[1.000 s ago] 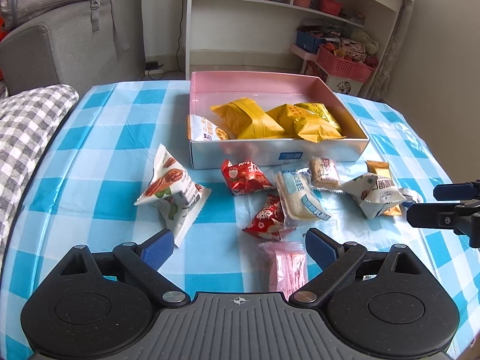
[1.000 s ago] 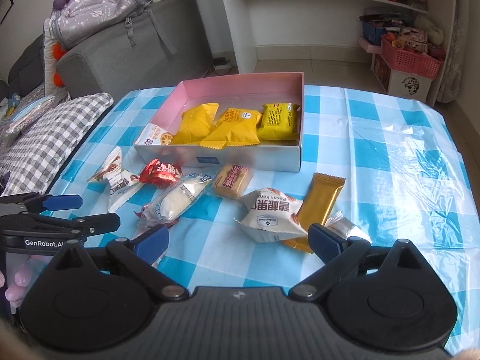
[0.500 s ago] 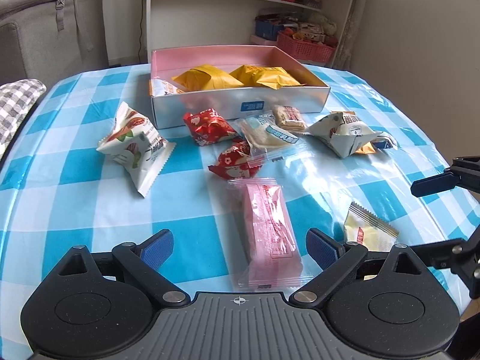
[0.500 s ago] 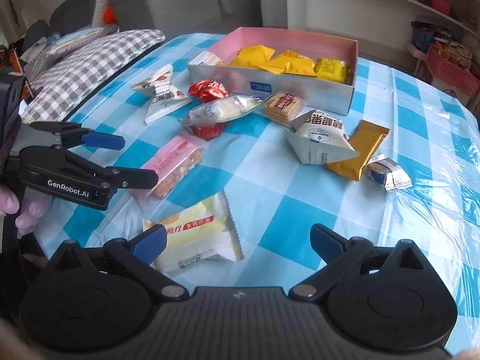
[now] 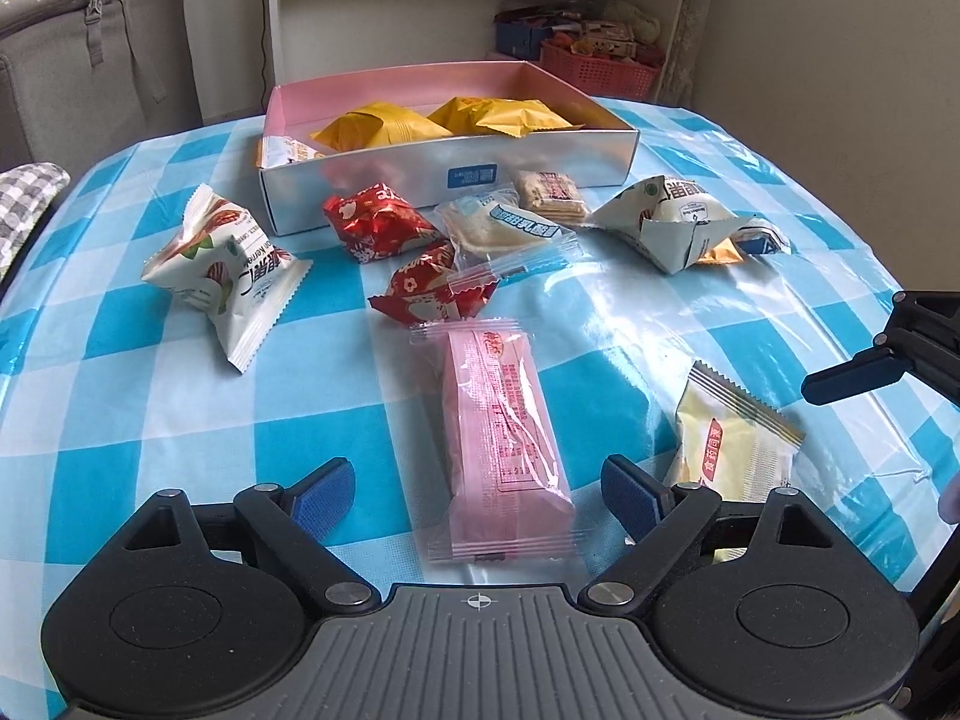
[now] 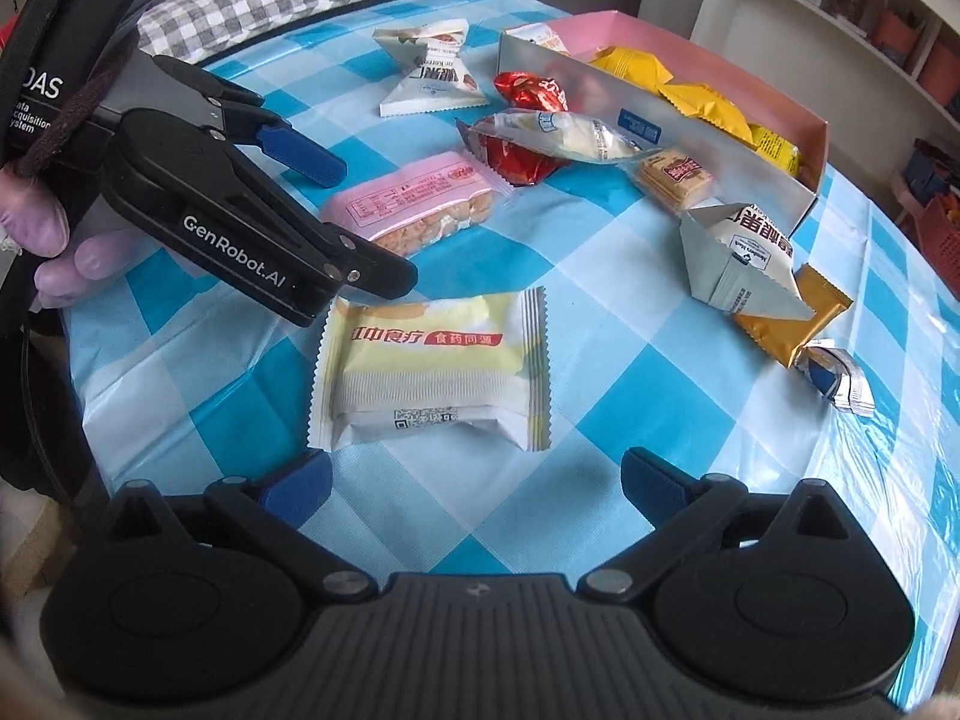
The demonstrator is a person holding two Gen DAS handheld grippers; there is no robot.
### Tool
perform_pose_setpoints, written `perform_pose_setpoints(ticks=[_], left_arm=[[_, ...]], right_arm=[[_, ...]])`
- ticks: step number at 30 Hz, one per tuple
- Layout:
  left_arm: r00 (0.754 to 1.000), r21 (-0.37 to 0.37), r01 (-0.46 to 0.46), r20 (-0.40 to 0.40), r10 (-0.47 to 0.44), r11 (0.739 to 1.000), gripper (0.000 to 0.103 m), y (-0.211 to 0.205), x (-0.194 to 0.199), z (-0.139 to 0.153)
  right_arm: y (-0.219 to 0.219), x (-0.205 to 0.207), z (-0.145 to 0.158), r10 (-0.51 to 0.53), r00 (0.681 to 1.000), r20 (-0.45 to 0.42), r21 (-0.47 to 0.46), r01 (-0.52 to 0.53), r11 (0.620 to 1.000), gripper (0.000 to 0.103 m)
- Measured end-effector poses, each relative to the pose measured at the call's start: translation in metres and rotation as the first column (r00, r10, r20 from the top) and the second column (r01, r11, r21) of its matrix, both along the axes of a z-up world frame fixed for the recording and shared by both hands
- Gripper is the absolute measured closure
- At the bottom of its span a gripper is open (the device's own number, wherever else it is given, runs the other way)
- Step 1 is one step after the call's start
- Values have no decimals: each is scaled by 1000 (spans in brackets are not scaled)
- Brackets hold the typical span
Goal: Organize snacks
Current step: 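Grasp the pink packet with left tool while right tool reaches white-yellow packet, then close the right tool on the white-yellow packet with red text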
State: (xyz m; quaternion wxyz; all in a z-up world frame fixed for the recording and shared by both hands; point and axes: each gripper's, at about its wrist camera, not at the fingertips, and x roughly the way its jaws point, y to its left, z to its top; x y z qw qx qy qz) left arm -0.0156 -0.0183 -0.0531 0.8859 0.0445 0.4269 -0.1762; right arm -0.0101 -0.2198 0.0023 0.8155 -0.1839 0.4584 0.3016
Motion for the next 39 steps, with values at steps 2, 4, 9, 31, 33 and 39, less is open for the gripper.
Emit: perform_pose_setpoints(ticks=[2,4,9,31,33,39], left_arm=[[1000,7,-8,3,8,1000,22,0,1,1],[1000,12,-14,6,14,1000,27,0,3,2],[999,12,-31,13,31,999,37,6,6,3],[990,15,-142,5,142,990,66,27,23,6],[989,11,-145,0,145,989,68,28,24,7],[989,2,-146,-9,146,989,73,29,25,8]], right_arm=[[2,4,-1,-6,1000,2,6,6,1000,0],[3,9,-2,-16,1000,1,17,16,1000,1],[8,15,-2,-38,999,23,27,37,999,1],[19,23,0,-44,998,34,95,41,995,45],[20,22,1,-30,999,28,98,27,995,51],[22,21,3,-18,1000,24,96,15,995,58]])
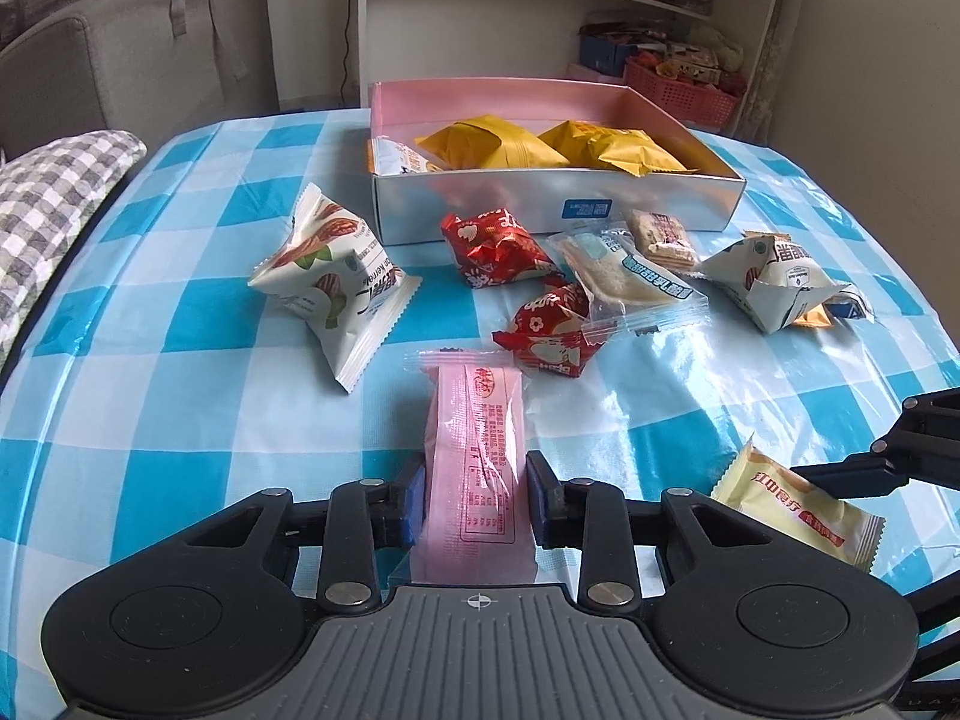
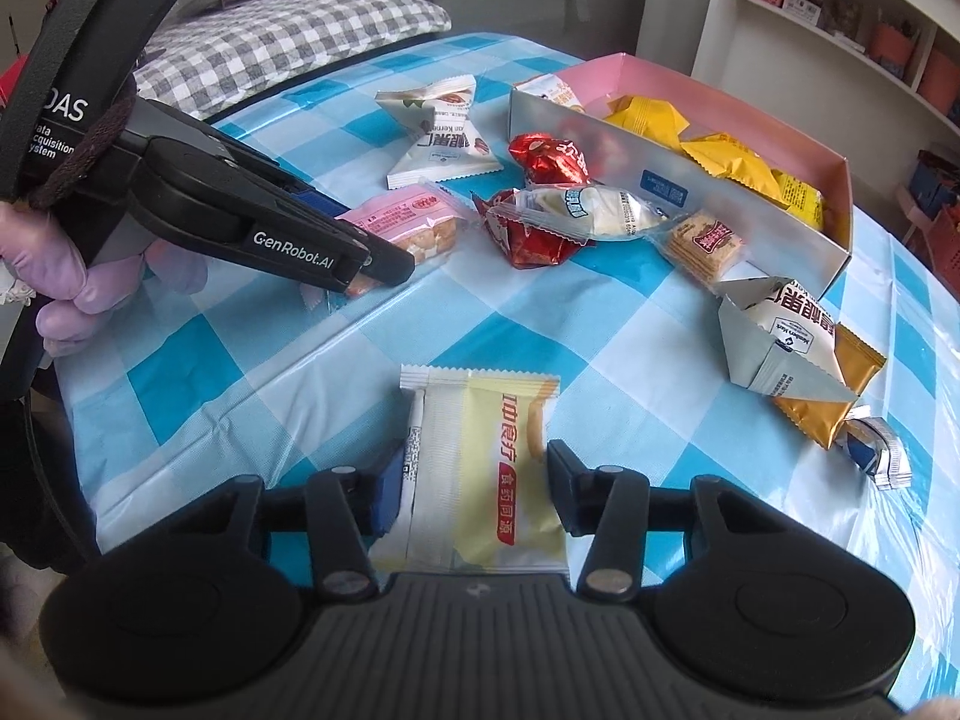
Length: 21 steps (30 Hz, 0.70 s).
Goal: Organize snacks
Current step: 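Close the right tool on the white-yellow packet with red text, then carry both held packets over the pink box and lower them inside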
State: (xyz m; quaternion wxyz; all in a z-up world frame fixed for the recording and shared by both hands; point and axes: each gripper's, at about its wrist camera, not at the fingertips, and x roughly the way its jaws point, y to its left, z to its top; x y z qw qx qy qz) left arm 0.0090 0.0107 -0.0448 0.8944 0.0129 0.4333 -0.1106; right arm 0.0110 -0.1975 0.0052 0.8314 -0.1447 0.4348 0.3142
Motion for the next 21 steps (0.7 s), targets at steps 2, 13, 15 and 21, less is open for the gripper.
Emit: perform_pose_setpoints(ticks=[2,13,15,21], left_arm=[[1000,-1,1,-1,-1,1000,73,0,0,1],[1000,-8,15,4,-15,1000,73,-4,-2,11],[1000,-6,12,14,-12,1000,73,-5,-4,17],[999,-30,27,46,-26,999,74,-7,-7,48]], right_arm=[[0,-1,0,2,1000,-3,1,-2,1000,59],[2,0,5,-23,1000,-3,-31,23,999,60],[-3,2,10,-28,1000,-13,-25,28,999,60],[-21,24,27,-136,988,-66,35,139,990,60]])
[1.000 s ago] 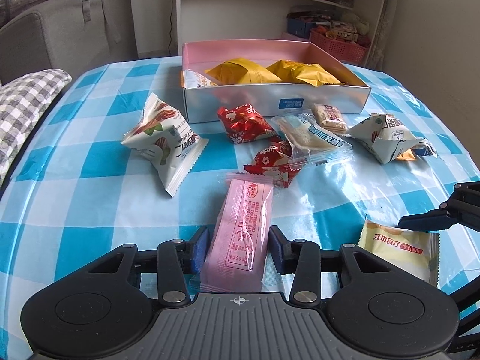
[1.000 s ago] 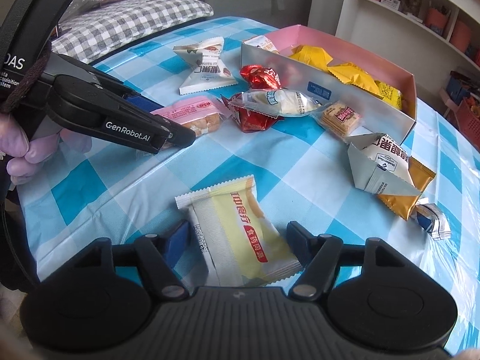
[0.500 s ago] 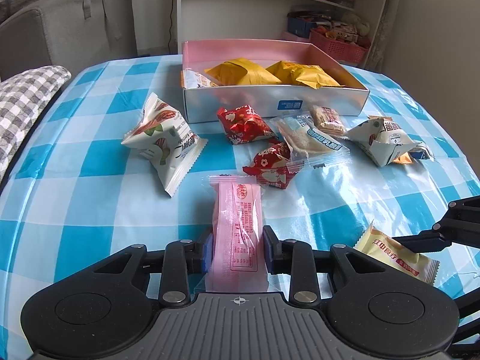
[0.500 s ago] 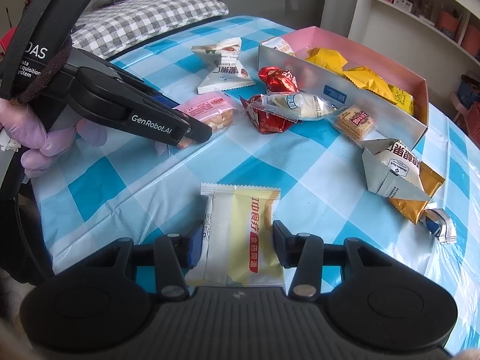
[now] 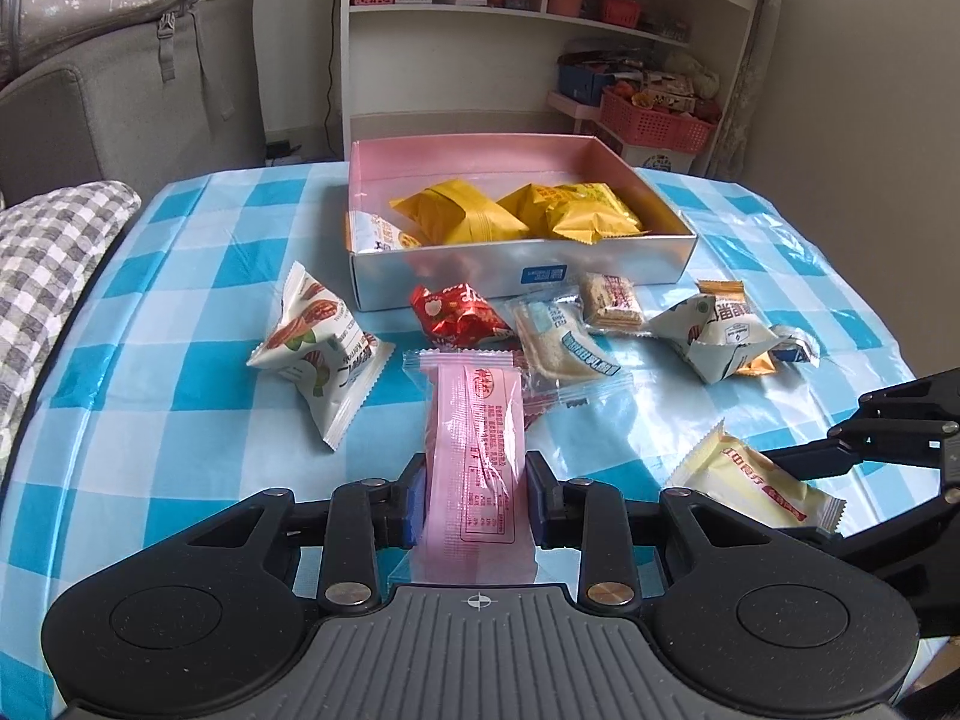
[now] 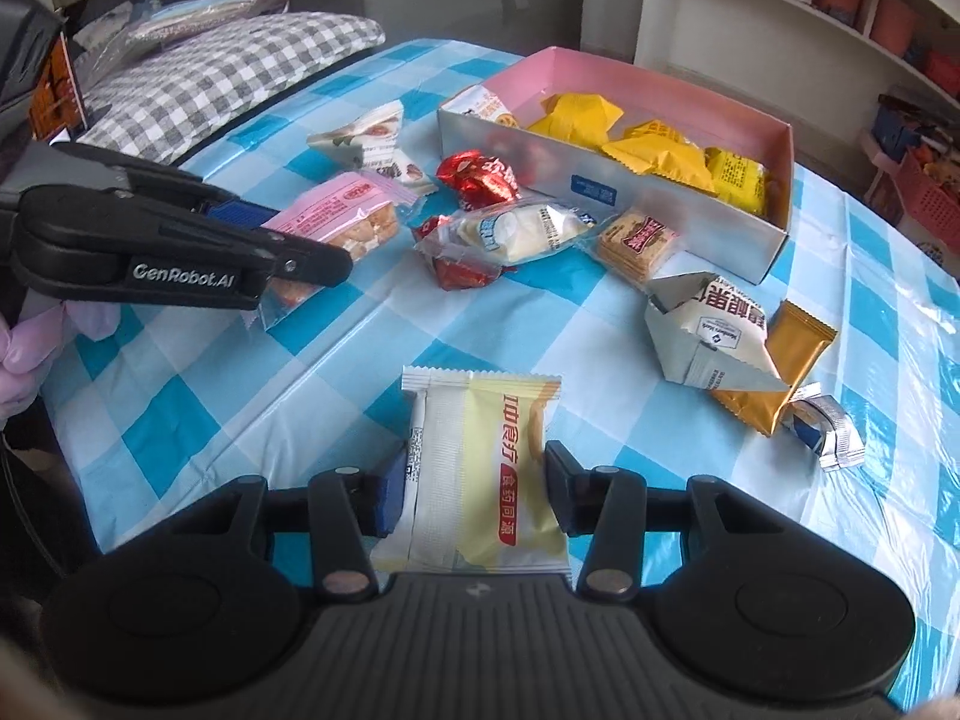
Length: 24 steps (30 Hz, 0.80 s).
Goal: Organize snacks
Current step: 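Carry both held packets over the pink box and lower them inside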
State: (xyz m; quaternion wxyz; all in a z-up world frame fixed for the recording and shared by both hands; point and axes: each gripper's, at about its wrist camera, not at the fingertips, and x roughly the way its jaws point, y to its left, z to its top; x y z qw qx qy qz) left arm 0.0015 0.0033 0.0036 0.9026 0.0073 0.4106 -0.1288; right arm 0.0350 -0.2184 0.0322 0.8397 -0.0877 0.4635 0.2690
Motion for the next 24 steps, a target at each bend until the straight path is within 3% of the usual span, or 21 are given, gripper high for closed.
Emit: perform_pose_setpoints(ticks=[10,15,24], left_arm=[[999,-35,-16,34,17,999,74,-4,22,30],[998,-50,-31,50,34,998,74,-7,38,38],[992,-89,-113,41,117,990,74,6,77,34]], right_arm=[[-30,35,48,-212,972,101,77,204,976,60],[-41,57,58,-302,948,103,146,286,947,60],[-54,88,55,-376,923,81,207,353,912,60]])
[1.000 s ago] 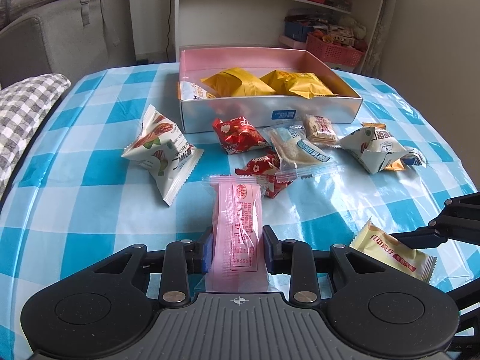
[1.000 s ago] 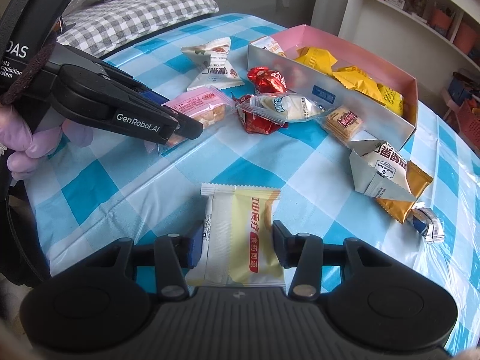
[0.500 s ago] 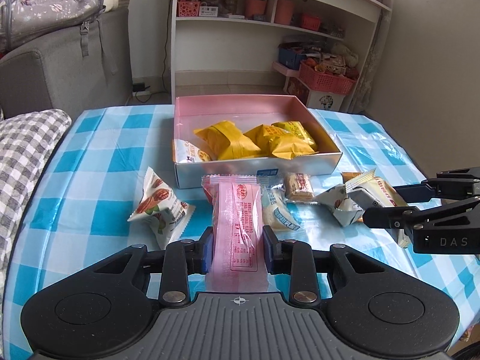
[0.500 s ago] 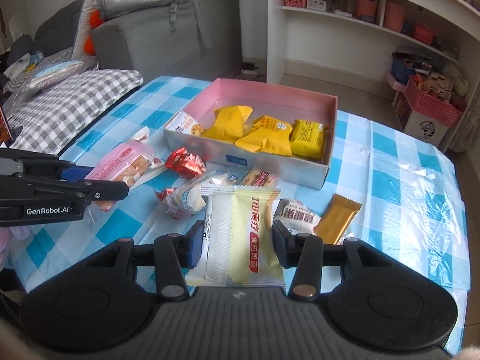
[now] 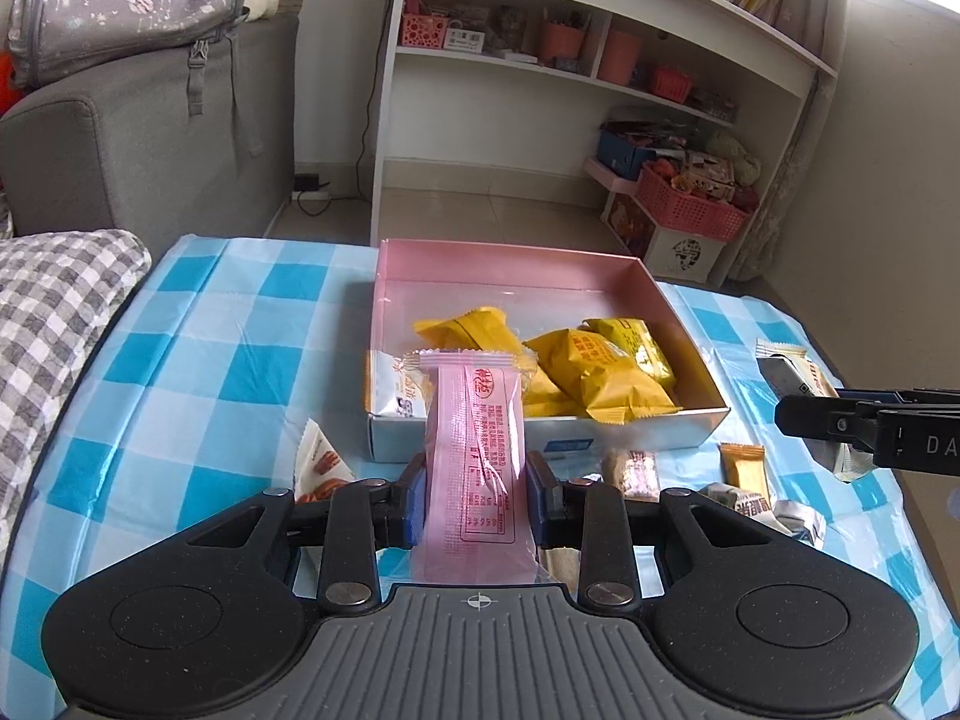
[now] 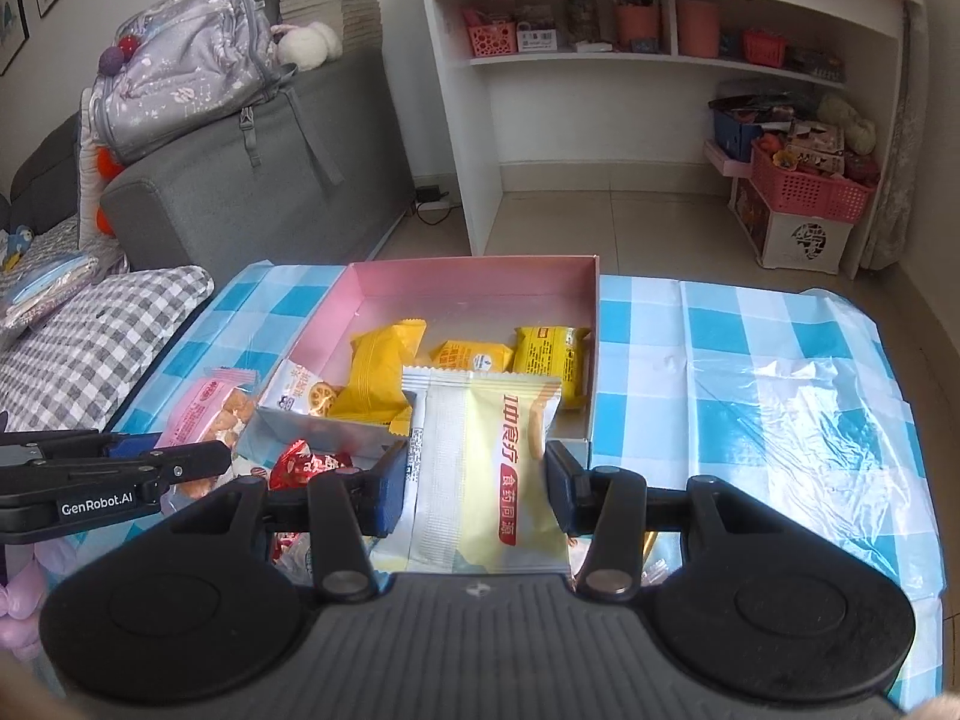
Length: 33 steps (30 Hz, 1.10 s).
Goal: Organize snacks
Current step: 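Carry both held packets over the pink box and lower them inside, then open both tools to release the packets in the box and withdraw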
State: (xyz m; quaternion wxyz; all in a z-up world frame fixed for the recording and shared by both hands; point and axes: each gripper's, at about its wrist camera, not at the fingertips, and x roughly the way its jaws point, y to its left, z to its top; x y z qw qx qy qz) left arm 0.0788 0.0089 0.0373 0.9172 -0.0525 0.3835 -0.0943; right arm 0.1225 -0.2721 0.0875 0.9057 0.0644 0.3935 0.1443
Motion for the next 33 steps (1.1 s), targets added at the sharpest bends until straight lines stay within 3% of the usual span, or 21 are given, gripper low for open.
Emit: perform_pose_setpoints(ticks=[18,24,33], left_arm=[[996,-5,-91,12,91,996,73,-12,94,-26],[997,76,-71,41,68,995,73,-22,129,-34],[998,113,-46,38,42,993,73,-27,161,-47]], right_arm=[[-7,68,-37,-114,993,-42,118,118,986,59],[-5,89,-42,-129,991,-43,167,134,977,59],[9,115,-49,-125,992,-12,176,125,976,59]])
